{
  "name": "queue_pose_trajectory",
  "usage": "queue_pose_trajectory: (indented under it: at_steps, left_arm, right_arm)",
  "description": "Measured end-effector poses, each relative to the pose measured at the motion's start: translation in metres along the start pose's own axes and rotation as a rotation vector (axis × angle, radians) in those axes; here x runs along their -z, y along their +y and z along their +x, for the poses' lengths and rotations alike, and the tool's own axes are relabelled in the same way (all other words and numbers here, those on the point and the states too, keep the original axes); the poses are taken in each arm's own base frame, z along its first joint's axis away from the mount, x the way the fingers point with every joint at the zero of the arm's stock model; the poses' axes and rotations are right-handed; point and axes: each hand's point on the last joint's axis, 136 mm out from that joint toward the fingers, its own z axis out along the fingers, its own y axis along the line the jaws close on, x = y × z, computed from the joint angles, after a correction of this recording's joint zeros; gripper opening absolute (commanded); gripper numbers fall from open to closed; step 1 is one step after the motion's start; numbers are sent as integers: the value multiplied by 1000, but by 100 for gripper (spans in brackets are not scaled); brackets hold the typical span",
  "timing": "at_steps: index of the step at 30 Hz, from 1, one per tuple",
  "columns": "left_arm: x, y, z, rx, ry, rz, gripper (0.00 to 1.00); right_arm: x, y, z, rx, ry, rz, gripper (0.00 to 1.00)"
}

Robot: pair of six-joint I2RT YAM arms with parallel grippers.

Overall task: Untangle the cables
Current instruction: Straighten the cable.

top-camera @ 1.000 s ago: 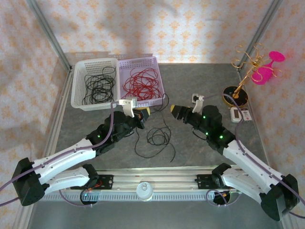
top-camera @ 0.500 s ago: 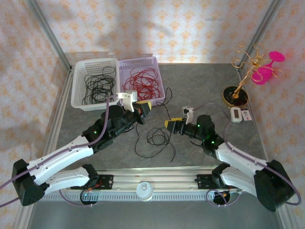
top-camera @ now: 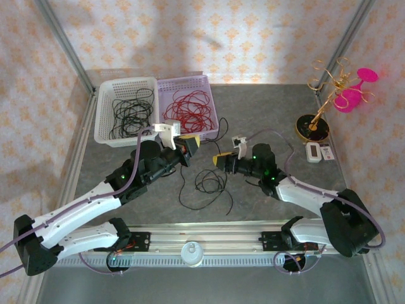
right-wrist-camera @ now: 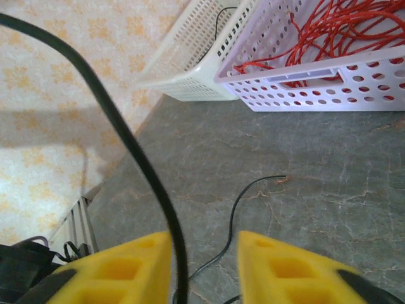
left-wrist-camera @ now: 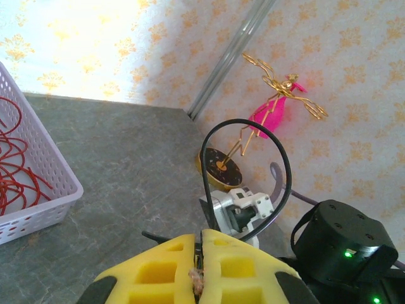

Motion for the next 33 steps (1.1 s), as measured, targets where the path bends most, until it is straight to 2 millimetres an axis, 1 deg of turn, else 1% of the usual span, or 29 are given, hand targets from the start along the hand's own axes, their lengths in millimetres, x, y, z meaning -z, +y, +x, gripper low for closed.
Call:
queue_pose_trajectory:
  at_steps: [2,5,9,11,13,16,18,20,22,24,25,27,29,33]
  left_arm:
    - [0,-1,1,0,5,6,0]
    - [0,-3,2,-1,15,11,0]
    - [5,-4,-1,-9,27,5,0]
    - [10,-9,-5,-5,29,21,0]
    - [16,-18,-9,6,27,58,0]
    - [25,-35,-7,25,44,119,0]
    - [29,-44,-2,29,67,147,0]
    - [31,-46,7,28,101,151,0]
    - [35,-45,16,35,135,139,0]
    - [39,-45,20,38,153,134,0]
    - [43,-46,20,40,154,138,0]
    - [50,-48,17,41,146,142,0]
    - [58,-46,15,40,134,131,0]
    - [67,-32,10,41,113,64,0]
  right_arm:
    - [-1,-2,1,1,5,7,10]
    - [-3,-6,-3,17,-6,28,0]
    - [-1,-23,-18,20,-63,140,0]
    - [2,-38,-30,14,-106,217,0]
    - [8,-55,-47,5,-161,304,0]
    - [16,-74,-71,2,-237,397,0]
    - [19,-80,-85,13,-275,439,0]
    - [22,-82,-101,32,-320,477,0]
    - [30,-85,-122,45,-380,519,0]
    - [43,-93,-141,47,-441,570,0]
    - [52,-99,-150,44,-474,597,0]
    - [68,-112,-161,34,-521,644,0]
    - [81,-126,-167,15,-551,687,0]
    - [102,-153,-172,-27,-585,759,0]
